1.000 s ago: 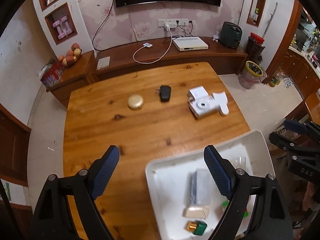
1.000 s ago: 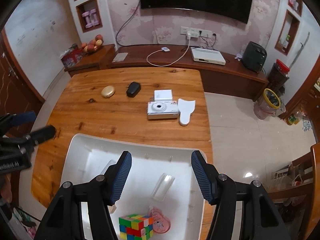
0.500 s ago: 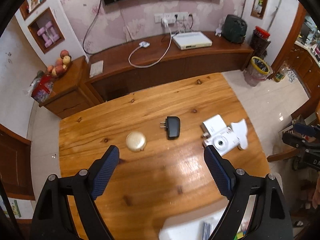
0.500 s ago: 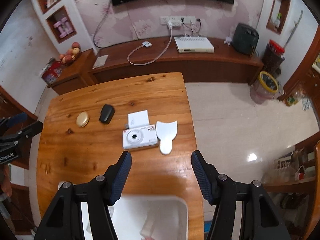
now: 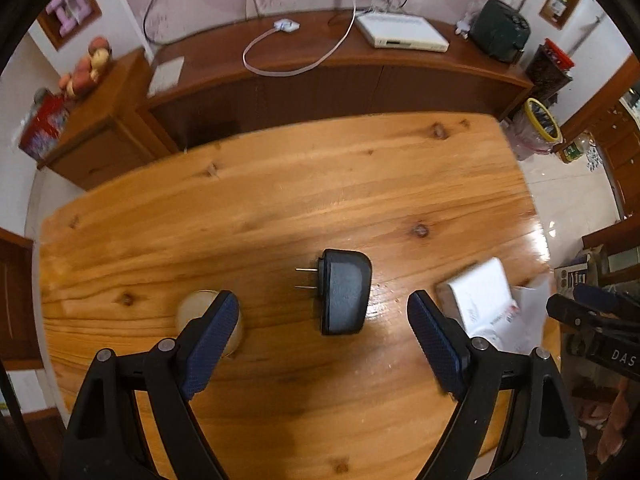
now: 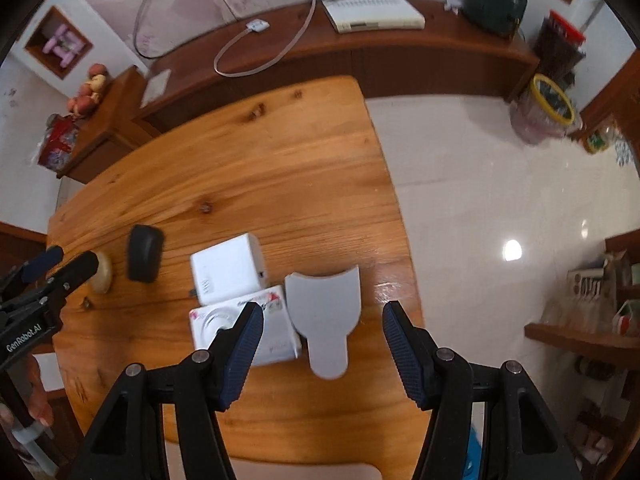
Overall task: Organize rigid objects
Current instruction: 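Grasp the black charger plug with the left tool while the right tool grasps the white curved piece, then carry the black charger and white curved piece over the white tray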
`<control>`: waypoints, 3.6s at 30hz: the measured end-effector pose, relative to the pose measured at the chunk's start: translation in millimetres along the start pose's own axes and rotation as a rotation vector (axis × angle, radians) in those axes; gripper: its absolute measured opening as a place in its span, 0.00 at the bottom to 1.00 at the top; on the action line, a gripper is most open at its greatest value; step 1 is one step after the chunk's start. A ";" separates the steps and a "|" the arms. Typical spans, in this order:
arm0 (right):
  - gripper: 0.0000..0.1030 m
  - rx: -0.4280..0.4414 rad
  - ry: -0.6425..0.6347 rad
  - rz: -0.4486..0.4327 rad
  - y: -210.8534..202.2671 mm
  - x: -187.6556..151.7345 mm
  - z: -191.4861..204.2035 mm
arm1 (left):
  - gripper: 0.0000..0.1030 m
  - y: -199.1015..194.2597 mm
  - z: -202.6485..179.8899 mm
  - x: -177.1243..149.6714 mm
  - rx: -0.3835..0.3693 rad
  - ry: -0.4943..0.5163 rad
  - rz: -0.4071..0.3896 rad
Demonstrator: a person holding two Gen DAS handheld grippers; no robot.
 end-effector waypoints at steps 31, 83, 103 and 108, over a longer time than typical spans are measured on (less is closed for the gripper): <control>0.54 -0.064 0.091 0.056 48.9 7.2 -4.4 | 0.73 48.6 -2.9 -1.9 0.065 -0.149 0.057; 0.54 0.197 -0.223 -0.232 -157.4 -223.1 31.5 | 0.58 -198.3 -66.8 -193.8 -0.070 0.058 -0.225; 0.54 0.040 -0.200 -0.130 -63.3 -303.6 -9.3 | 0.58 -96.5 -120.1 -270.3 -0.024 0.126 -0.038; 0.54 0.016 -0.214 -0.116 -51.3 -306.5 -10.8 | 0.58 -89.7 -126.0 -276.0 -0.026 0.151 -0.023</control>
Point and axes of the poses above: each gripper's, at about its wrist camera, not at the fingertips, and y roughly the way its jaws point, z to its left, x to its top, the point moved 1 cm from there along y, roughly the way its jaws point, and after that the axes turned 6 degrees about x, right-handed, at the moved point
